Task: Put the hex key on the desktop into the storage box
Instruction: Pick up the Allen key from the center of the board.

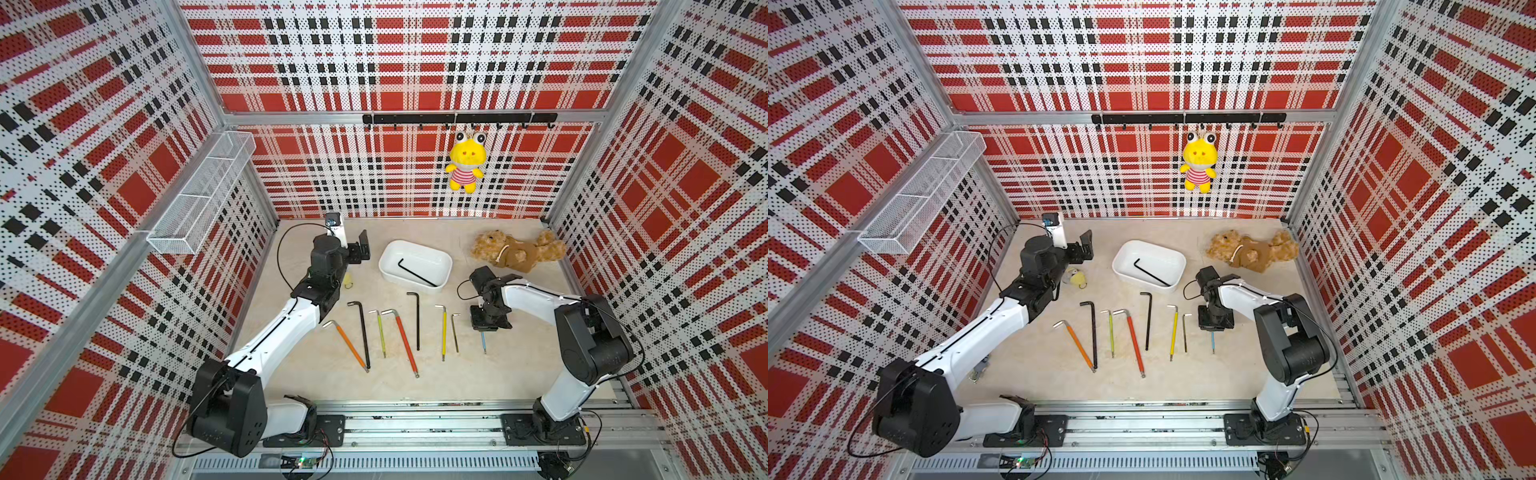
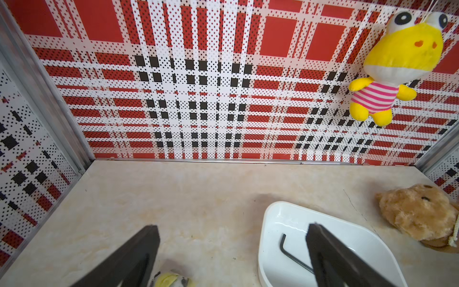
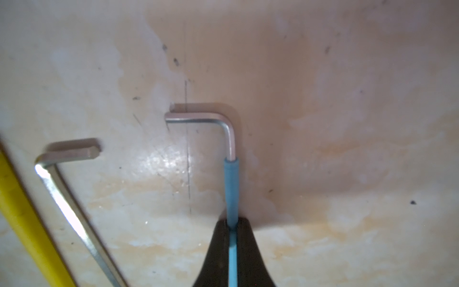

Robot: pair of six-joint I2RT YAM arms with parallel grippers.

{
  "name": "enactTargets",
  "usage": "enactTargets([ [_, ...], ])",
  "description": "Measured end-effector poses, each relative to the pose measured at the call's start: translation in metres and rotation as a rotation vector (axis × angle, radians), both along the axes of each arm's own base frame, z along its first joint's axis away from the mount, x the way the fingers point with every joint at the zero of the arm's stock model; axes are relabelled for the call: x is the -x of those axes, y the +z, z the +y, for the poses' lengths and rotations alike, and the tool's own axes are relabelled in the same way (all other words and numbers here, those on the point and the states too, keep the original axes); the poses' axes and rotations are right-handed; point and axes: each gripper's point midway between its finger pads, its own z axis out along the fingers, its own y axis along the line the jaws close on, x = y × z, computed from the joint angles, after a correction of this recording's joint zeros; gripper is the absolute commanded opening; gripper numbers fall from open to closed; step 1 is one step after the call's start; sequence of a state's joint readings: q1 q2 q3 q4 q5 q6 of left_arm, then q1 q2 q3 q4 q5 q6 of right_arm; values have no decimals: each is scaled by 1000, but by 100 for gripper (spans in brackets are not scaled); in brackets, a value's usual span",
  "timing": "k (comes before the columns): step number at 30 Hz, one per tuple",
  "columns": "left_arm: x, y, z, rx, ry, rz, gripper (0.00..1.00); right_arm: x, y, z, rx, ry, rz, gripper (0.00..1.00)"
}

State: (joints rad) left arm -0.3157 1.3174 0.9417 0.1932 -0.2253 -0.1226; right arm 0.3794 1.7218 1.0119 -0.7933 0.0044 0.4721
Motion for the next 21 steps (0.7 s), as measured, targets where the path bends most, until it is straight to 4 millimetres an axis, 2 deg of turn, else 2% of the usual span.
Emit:
enactTargets([
  [8, 0, 1, 0, 0, 0, -1, 99, -2, 5, -3, 23, 13, -6, 0],
  [11, 0, 1, 0, 0, 0, -1, 99, -15, 17, -2, 33, 44, -41, 0],
  [17, 0, 1, 0, 1, 0, -1, 99, -60, 59, 11, 14, 124, -186, 0],
  [21, 0, 1, 1, 1, 1, -2, 99, -102, 109, 29, -21, 197, -334, 0],
])
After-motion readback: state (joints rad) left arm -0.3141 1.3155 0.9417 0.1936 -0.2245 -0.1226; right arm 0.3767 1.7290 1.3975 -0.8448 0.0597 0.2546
